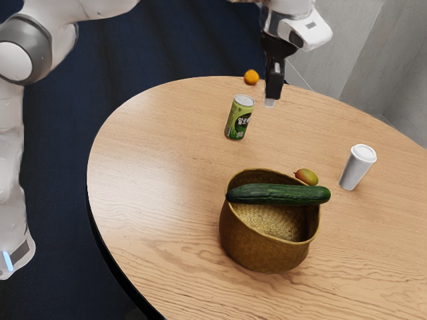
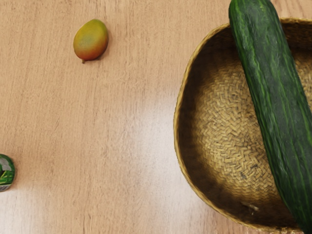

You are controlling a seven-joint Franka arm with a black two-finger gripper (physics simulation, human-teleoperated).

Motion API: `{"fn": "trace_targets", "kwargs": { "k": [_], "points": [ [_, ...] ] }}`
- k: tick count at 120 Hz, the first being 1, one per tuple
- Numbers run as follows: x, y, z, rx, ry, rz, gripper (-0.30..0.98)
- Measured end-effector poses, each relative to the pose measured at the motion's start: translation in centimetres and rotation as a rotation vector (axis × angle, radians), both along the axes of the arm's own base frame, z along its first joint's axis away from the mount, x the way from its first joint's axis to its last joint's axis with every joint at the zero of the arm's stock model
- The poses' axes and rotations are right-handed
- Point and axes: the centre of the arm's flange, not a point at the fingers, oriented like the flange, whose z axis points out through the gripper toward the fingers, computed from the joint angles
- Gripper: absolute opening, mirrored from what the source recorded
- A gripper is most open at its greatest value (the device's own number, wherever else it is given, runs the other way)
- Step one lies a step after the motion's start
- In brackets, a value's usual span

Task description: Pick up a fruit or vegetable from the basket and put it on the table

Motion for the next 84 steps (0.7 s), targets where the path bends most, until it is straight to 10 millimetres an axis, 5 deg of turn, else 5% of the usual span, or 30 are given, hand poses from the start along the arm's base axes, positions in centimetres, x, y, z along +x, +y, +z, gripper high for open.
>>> {"fn": "trace_targets", "kwargs": {
  "k": [7,31,84],
  "points": [
    [-0.1,-1.2,-0.5,0.012,0.009,-0.021,0.68],
    [2.7,2.9,-3.7,0.005,0.083,0.059,0.69],
    [3.6,-0.9,-9.6,-0.207,0.213,0.044,0.69]
  ]
}}
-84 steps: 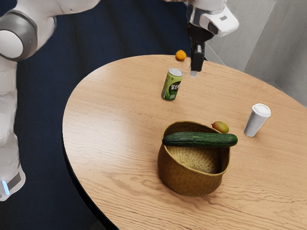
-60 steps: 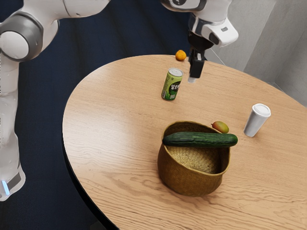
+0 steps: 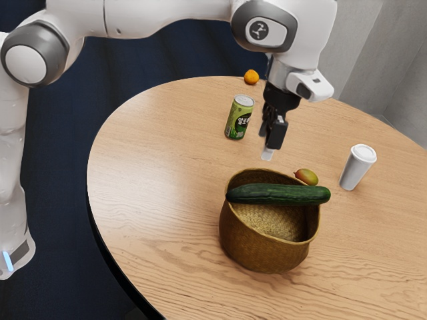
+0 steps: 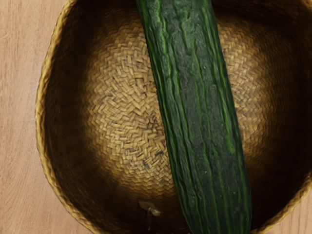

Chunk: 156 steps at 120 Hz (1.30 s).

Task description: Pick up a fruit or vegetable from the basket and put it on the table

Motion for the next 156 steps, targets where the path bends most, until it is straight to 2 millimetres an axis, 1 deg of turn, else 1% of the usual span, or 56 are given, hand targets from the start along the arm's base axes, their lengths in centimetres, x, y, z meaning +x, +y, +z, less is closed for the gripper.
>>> {"fn": "trace_targets", "kwargs": {
  "k": [9,23,33,50,57,66,76,83,94,118,156],
  "points": [
    [0.4,-0.2,-1.3,-0.028,0.012,0.016,0.69],
    [0.8,-1.2,-1.7,-0.061,-0.003,0.025,0.69],
    [1.2,-2.2,-2.6,-0.075,-0.002,0.023,0.69],
    [4.1,-2.1,-6.0,-0.096,0.035,0.048,0.69],
    [4.8,-2.2,-6.7,-0.103,0.041,0.053,0.69],
    [5.5,-2.2,-7.1,-0.111,0.04,0.061,0.69],
    [5.8,-2.0,-7.4,-0.113,0.038,0.072,0.69],
    [6.1,-2.1,-7.9,-0.114,0.045,0.075,0.69],
    [6.5,-2.3,-9.0,-0.116,0.06,0.077,0.69],
    [7.5,-2.0,-11.5,-0.116,0.093,0.097,0.69],
    [8.2,-2.1,-13.3,-0.115,0.083,0.113,0.69]
  ]
}}
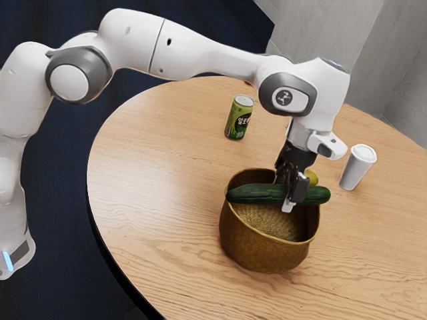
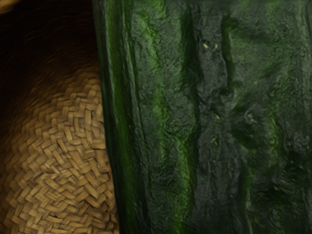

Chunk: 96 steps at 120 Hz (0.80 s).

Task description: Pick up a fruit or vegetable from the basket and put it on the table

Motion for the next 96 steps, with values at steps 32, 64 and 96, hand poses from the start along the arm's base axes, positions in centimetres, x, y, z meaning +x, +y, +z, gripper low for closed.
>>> {"fn": "trace_targets", "kwargs": {
  "k": [32,64,96],
  "points": [
    [-0.7,-0.6,0.6,0.079,-0.043,-0.017,0.29],
    [-8.9,2.7,11.2,0.215,-0.085,0.052,0.21],
    [-12.3,14.8,8.0,0.249,0.128,0.278,0.21]
  ]
}}
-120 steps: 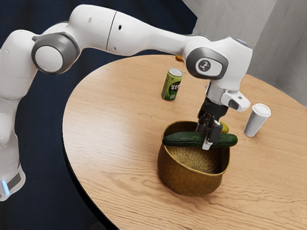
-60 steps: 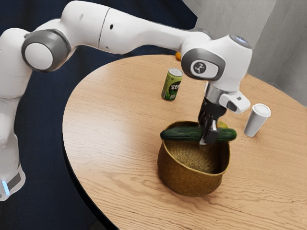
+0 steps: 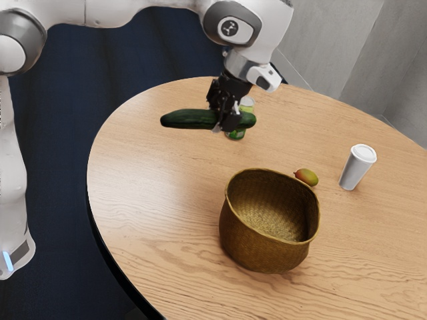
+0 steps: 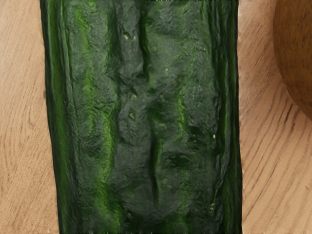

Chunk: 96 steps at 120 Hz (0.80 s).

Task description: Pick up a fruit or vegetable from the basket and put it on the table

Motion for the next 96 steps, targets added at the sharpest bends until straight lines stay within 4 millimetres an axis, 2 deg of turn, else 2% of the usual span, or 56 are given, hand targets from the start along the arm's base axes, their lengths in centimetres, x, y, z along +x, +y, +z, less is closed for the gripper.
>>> {"fn": "trace_targets", "kwargs": {
  "k": [26,34,39,52,65,72,79,83,90,96],
  "points": [
    [3.7,6.5,-7.2,-0.072,0.127,0.056,0.2],
    [4.3,8.2,-8.4,-0.087,0.132,0.063,0.19],
    [4.5,8.4,-8.7,-0.092,0.129,0.055,0.23],
    [4.8,7.9,-8.7,-0.106,0.116,0.018,0.47],
    [5.0,7.6,-8.7,-0.113,0.107,-0.01,0.59],
    [5.0,7.3,-7.8,-0.112,0.088,-0.028,0.62],
    [5.2,5.6,-4.5,-0.088,0.025,-0.072,0.64],
    [5.2,3.8,-1.7,-0.056,-0.025,-0.113,0.65],
    [4.8,-0.6,2.8,-0.001,-0.106,-0.197,0.66],
    [3.8,-3.8,5.3,0.03,-0.149,-0.254,0.67]
  ]
}}
